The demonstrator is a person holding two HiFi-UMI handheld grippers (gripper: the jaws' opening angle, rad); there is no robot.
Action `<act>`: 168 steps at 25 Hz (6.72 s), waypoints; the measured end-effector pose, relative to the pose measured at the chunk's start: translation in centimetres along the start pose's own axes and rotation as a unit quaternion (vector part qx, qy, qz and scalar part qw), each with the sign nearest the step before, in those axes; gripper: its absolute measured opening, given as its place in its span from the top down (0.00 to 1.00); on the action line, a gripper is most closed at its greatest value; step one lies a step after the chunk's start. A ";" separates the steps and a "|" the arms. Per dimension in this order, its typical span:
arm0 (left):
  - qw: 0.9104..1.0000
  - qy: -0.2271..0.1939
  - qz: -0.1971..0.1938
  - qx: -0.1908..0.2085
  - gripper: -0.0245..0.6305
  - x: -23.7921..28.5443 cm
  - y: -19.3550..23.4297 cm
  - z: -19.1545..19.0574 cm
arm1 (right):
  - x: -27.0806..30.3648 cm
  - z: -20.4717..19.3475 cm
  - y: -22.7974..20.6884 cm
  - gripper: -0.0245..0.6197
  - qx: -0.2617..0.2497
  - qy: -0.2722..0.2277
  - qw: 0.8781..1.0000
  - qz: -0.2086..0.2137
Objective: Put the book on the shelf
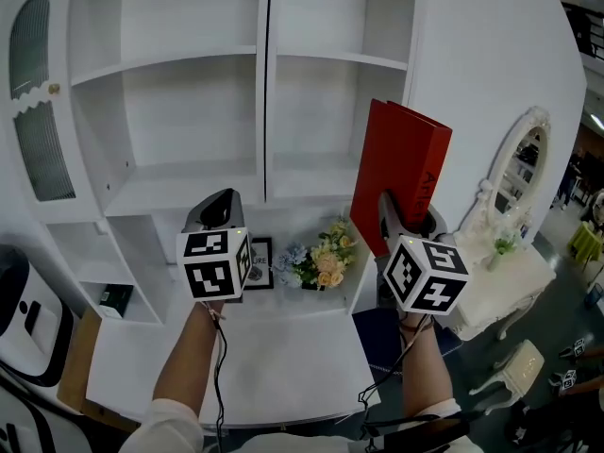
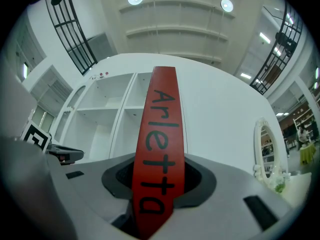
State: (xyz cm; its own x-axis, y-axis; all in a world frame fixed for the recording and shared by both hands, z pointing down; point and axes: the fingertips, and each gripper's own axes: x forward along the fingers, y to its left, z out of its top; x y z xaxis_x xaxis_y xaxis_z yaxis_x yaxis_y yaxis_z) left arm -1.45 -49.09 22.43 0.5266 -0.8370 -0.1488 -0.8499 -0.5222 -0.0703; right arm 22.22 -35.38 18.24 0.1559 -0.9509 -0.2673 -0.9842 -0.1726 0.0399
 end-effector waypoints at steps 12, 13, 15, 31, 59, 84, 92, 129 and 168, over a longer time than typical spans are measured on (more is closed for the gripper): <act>0.999 -0.027 -0.007 0.016 0.96 0.4 -1.1 4.9 | 1.4 3.1 -0.2 0.69 -0.007 -0.009 1.000 0.011; 0.999 -0.031 -0.007 0.019 0.96 0.4 -1.2 5.4 | 1.4 3.4 -0.2 0.69 -0.009 -0.012 1.000 0.011; 0.999 -0.037 -0.008 0.022 0.96 0.3 -1.5 6.2 | 1.6 4.1 -0.2 0.69 -0.010 -0.016 1.000 0.014; 0.998 -0.063 0.000 0.027 0.96 1.2 -1.6 11.1 | 3.9 9.1 -0.5 0.69 -0.020 -0.033 0.999 0.031; 0.994 -0.104 0.010 0.044 0.96 1.9 -2.7 19.3 | 4.5 17.4 -1.6 0.69 -0.030 -0.052 0.997 0.055; 0.993 -0.113 0.022 0.028 0.96 1.6 -0.5 23.8 | 6.4 25.0 0.5 0.69 -0.012 -0.076 0.994 0.082; 0.993 -0.114 0.030 0.026 0.96 2.0 0.3 25.0 | 7.7 26.6 0.2 0.69 0.009 -0.084 0.993 0.085; 0.990 -0.126 0.053 0.038 0.96 5.9 5.9 27.8 | 19.9 28.7 6.3 0.68 -0.009 -0.074 0.993 0.089; 0.993 -0.084 0.078 0.035 0.96 8.4 11.3 25.8 | 32.1 24.6 9.1 0.66 0.014 -0.002 0.996 0.086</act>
State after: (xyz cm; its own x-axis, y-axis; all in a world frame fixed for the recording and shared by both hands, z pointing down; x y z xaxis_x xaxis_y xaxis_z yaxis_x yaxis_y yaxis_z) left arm -7.12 -57.86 -5.03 0.3824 -0.8647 -0.3255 -0.9234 -0.3703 -0.1011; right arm 16.16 -61.12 -13.64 -0.0146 -0.9646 -0.2635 -0.9982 -0.0011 0.0592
